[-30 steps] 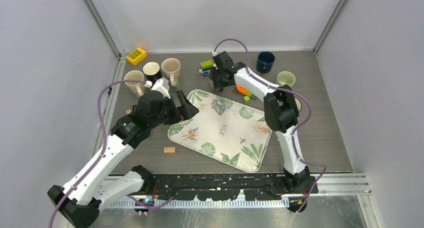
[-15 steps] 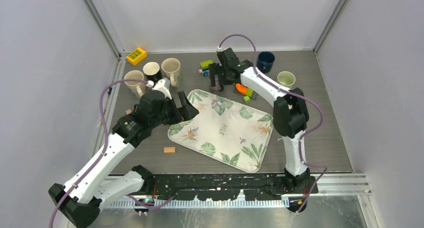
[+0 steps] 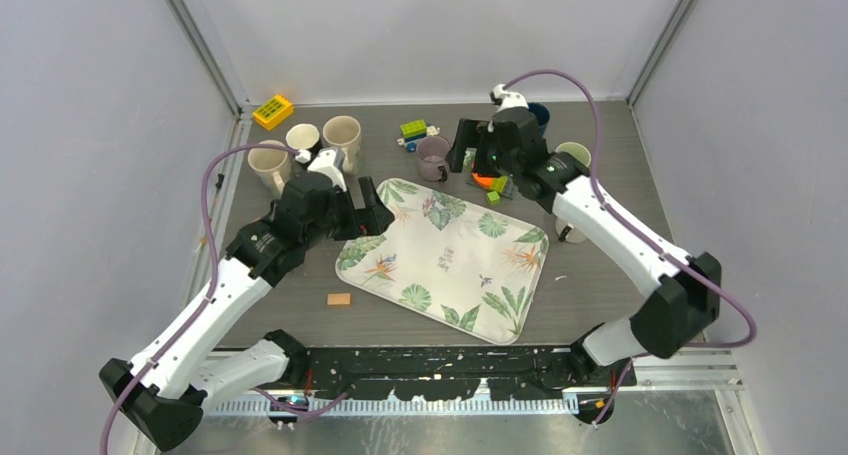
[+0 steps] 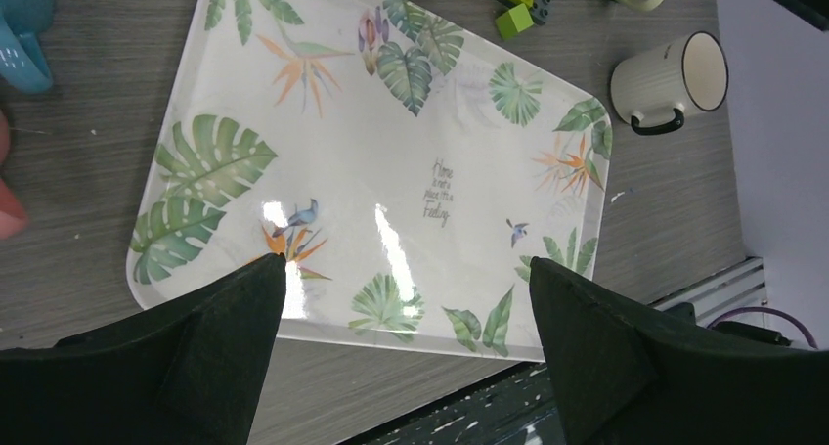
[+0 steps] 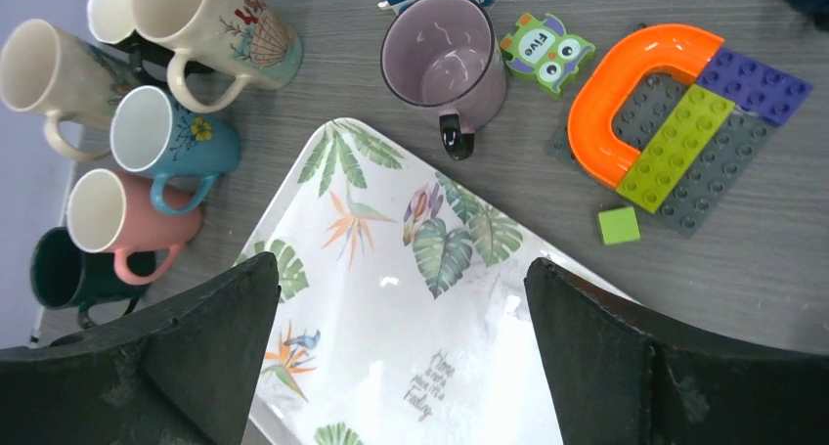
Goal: Turn the mug right side up
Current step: Reset both arms
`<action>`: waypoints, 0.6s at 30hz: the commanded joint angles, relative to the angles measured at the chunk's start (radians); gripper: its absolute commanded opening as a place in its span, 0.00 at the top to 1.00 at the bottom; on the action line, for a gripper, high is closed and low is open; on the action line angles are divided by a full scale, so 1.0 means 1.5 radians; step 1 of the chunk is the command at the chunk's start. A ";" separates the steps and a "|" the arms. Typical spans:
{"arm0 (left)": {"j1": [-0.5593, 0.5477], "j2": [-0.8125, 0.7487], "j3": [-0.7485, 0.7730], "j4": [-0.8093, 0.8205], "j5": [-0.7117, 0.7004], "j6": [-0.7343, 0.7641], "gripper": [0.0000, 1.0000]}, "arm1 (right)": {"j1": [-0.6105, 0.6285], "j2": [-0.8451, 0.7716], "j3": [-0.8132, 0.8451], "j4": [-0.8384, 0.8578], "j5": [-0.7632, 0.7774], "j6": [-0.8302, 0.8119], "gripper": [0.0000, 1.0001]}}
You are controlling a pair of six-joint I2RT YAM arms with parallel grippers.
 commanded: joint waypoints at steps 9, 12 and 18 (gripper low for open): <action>-0.001 0.012 0.020 0.028 -0.033 0.064 0.01 | 0.003 -0.253 -0.184 0.087 0.031 0.077 0.00; -0.001 0.014 0.019 0.023 -0.051 0.063 0.00 | 0.003 -0.280 -0.210 0.090 0.029 0.089 0.00; -0.001 0.017 0.027 0.006 -0.079 0.063 0.00 | 0.003 -0.311 -0.253 0.130 0.024 0.108 0.00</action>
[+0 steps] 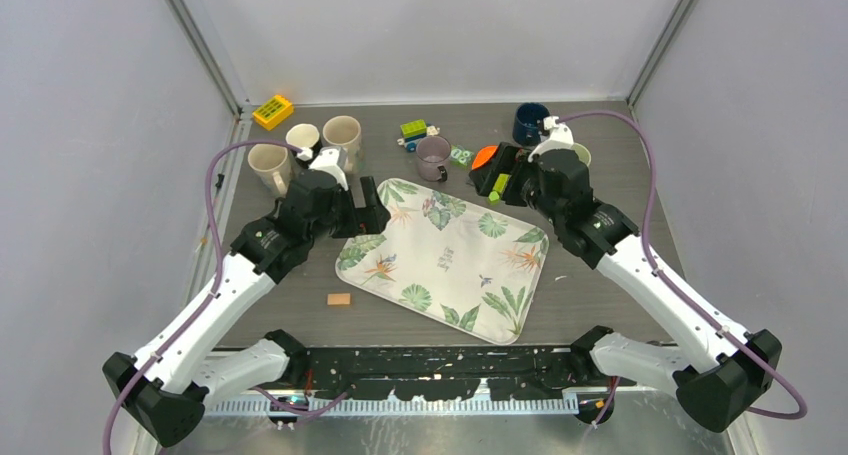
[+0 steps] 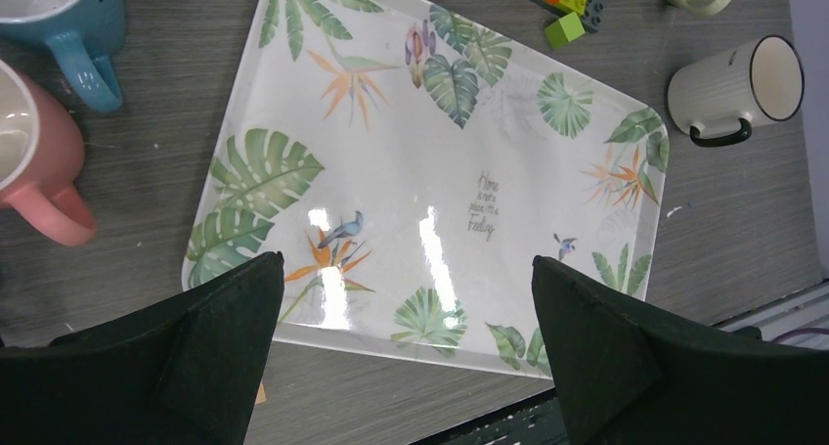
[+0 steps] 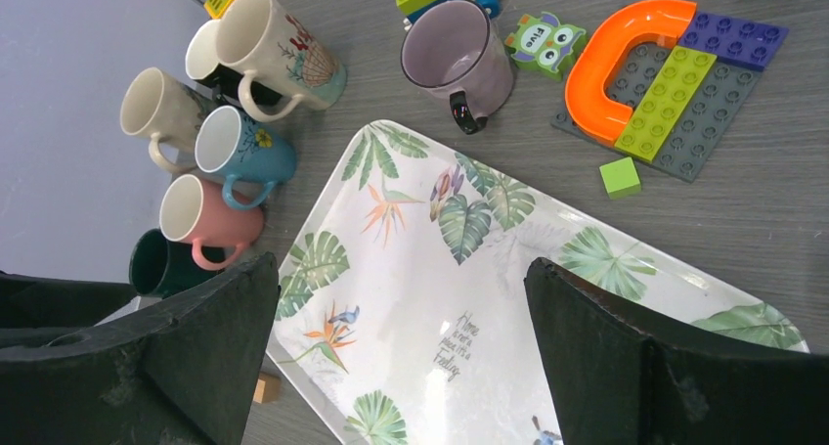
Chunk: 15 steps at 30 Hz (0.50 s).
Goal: Turn the mug right side up
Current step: Reset both arms
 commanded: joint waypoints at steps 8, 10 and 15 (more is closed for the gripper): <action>-0.001 0.005 0.029 -0.001 -0.040 0.007 0.00 | 0.003 -0.016 -0.008 0.058 0.015 0.022 0.00; -0.001 0.004 0.027 -0.001 -0.040 0.005 0.00 | 0.003 -0.017 -0.007 0.057 0.015 0.022 0.00; -0.001 0.000 0.023 0.002 -0.040 0.004 0.00 | 0.003 -0.018 -0.002 0.053 0.016 0.021 0.00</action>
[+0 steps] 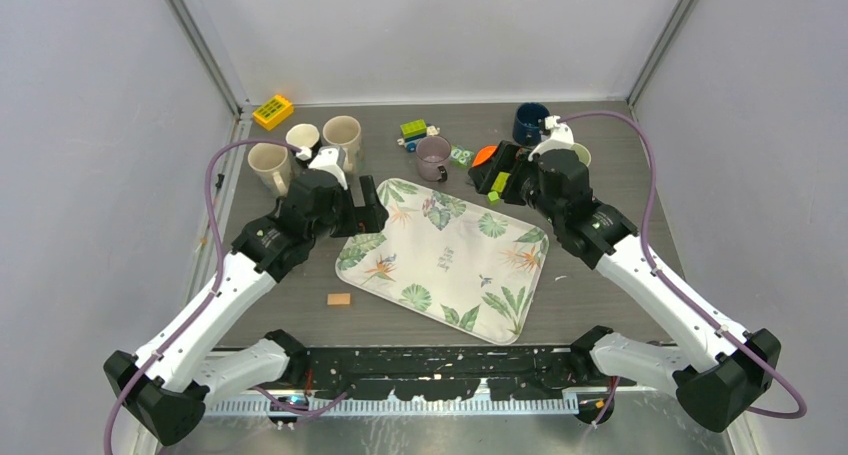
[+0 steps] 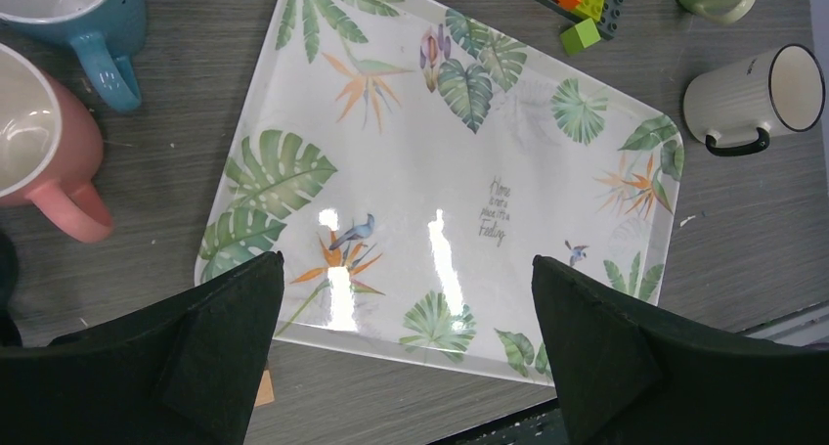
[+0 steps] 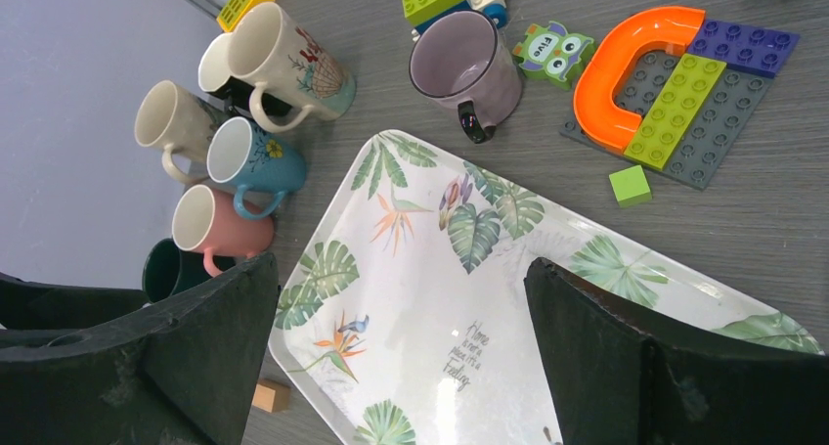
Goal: Turn the mug right side up
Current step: Reset both arms
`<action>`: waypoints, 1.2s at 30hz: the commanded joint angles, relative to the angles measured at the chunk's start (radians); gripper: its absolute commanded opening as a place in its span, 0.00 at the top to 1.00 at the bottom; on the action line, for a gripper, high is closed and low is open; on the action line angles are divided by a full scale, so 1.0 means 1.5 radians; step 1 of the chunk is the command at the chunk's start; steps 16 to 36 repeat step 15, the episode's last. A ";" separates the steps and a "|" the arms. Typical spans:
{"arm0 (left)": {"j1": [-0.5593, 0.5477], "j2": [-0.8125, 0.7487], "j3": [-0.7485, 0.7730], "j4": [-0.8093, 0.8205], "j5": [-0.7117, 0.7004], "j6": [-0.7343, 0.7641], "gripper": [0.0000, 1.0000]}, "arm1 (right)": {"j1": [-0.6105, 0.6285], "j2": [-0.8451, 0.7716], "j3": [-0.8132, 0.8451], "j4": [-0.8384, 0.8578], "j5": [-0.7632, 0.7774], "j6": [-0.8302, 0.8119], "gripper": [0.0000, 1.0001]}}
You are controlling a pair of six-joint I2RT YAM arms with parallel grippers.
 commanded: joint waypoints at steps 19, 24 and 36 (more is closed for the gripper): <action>-0.001 -0.018 0.010 0.003 -0.025 0.000 0.00 | 0.003 -0.019 0.014 0.026 0.014 0.007 0.00; -0.001 -0.018 0.010 0.003 -0.025 0.000 0.00 | 0.003 -0.019 0.014 0.026 0.014 0.007 0.00; -0.001 -0.018 0.010 0.003 -0.025 0.000 0.00 | 0.003 -0.019 0.014 0.026 0.014 0.007 0.00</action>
